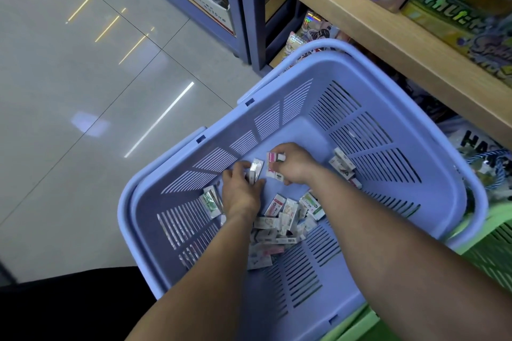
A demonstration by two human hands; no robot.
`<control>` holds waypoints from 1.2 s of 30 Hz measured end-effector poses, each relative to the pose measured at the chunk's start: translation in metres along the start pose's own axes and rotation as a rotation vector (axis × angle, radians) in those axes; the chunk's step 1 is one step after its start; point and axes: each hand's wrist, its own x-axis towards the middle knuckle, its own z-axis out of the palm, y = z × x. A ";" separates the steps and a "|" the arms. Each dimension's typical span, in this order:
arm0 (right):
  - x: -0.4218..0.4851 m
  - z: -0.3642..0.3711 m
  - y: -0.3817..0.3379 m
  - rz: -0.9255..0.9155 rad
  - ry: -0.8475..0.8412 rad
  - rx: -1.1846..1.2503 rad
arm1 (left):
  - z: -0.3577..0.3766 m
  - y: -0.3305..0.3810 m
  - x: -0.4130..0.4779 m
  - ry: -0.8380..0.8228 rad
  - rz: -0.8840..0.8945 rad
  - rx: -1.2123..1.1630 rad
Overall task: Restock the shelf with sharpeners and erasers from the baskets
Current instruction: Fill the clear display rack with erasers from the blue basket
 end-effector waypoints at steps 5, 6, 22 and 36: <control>-0.003 -0.009 0.003 0.046 0.018 0.065 | 0.004 0.002 0.001 0.032 0.027 0.041; -0.004 -0.012 0.003 0.065 0.025 0.083 | 0.002 0.005 0.000 0.025 0.017 -0.014; -0.236 -0.084 -0.053 -0.138 0.089 0.643 | -0.102 0.132 -0.142 -0.573 0.180 -0.688; -0.421 -0.081 -0.018 -0.328 0.122 0.929 | -0.149 0.154 -0.311 -0.782 0.466 -0.412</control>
